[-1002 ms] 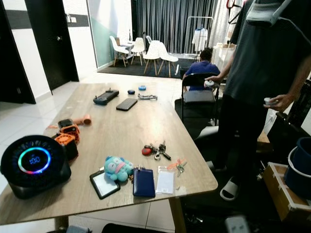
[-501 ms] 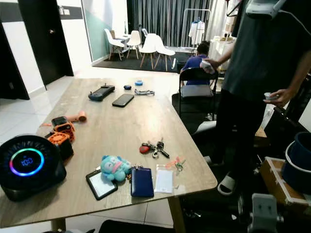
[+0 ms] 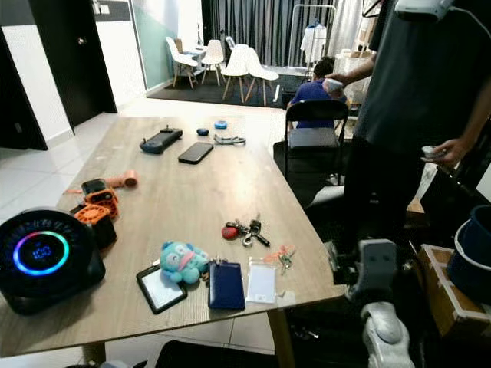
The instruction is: Hang keys on a hook
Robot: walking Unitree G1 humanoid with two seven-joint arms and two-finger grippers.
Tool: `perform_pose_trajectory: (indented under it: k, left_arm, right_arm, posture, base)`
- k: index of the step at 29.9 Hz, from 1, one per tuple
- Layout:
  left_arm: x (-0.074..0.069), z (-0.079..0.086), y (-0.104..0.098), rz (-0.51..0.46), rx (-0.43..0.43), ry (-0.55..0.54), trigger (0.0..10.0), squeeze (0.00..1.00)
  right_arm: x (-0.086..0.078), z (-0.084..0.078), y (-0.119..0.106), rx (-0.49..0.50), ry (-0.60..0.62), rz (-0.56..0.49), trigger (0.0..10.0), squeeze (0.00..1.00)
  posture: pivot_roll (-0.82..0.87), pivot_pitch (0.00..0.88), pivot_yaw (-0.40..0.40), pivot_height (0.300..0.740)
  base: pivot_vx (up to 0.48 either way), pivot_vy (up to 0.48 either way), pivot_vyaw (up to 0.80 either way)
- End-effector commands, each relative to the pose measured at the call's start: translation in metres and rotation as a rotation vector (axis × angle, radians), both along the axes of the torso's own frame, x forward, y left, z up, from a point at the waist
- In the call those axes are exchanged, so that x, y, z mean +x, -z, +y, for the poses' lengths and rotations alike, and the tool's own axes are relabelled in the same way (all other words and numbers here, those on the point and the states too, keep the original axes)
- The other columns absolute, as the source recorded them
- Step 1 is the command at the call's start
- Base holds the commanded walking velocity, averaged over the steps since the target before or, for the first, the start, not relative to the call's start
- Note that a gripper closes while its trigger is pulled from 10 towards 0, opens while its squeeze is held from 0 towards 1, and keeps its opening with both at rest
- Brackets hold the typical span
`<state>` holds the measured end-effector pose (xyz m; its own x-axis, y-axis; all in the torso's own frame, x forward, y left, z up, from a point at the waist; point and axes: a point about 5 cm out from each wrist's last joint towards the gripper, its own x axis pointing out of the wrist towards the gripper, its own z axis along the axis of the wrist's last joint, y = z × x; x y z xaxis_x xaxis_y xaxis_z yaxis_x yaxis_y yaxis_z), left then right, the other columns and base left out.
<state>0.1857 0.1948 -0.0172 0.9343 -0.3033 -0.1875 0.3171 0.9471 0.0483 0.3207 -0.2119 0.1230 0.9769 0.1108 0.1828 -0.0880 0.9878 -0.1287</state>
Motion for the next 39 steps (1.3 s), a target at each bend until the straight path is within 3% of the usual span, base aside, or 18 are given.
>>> perform_pose_trajectory:
  k: [1, 8, 11, 17, 22, 29, 37, 39]
  left_arm:
    - [-0.006, 0.002, 0.007, 0.053, 0.019, -0.010, 10.0, 0.00]
    - [-0.008, 0.003, 0.010, 0.069, 0.025, -0.016, 10.0, 0.00]
    - [-0.006, 0.002, 0.010, 0.069, 0.030, -0.014, 10.0, 0.00]
    - [-0.004, 0.001, 0.009, 0.065, 0.027, -0.020, 10.0, 0.00]
    - [-0.001, -0.001, 0.006, 0.049, 0.025, -0.016, 10.0, 0.00]
    - [0.001, -0.003, 0.001, 0.022, 0.028, -0.009, 10.0, 0.00]
    - [-0.005, -0.003, 0.000, 0.019, 0.025, -0.025, 10.0, 0.00]
    - [-0.006, -0.003, 0.000, 0.020, 0.025, -0.025, 10.0, 0.00]
  right_arm:
    - [0.000, 0.007, -0.002, -0.022, -0.058, 0.018, 10.0, 0.00]
    - [0.008, 0.002, -0.007, 0.029, 0.012, 0.029, 10.0, 0.00]
    - [0.018, 0.011, -0.011, 0.036, -0.039, 0.063, 10.0, 0.00]
    - [0.026, 0.015, -0.003, 0.057, -0.034, 0.130, 10.0, 0.00]
    - [0.036, 0.015, -0.001, 0.150, 0.015, 0.175, 10.0, 0.00]
    - [0.052, 0.048, -0.002, 0.117, -0.144, 0.253, 10.0, 0.00]
    - [0.050, 0.086, -0.010, 0.148, -0.412, 0.240, 10.0, 0.00]
    - [0.050, 0.088, -0.008, 0.141, -0.428, 0.247, 10.0, 0.00]
  posture:
    - [0.04, 0.064, -0.049, 0.740]
    - [0.04, 0.068, -0.044, 0.740]
    - [0.03, 0.068, -0.038, 0.740]
    - [0.03, 0.067, -0.037, 0.740]
    - [0.04, 0.071, -0.030, 0.740]
    - [0.06, 0.073, -0.047, 0.740]
    - [0.06, 0.070, -0.061, 0.740]
    - [0.06, 0.071, -0.060, 0.740]
  base:
    - [0.000, 0.000, 0.00]
    - [0.000, 0.000, 0.00]
    - [0.000, 0.000, 0.00]
    - [0.000, 0.000, 0.00]
    - [0.000, 0.000, 0.00]
    - [0.000, 0.000, 0.00]
    - [0.000, 0.000, 0.00]
    - [0.000, 0.000, 0.00]
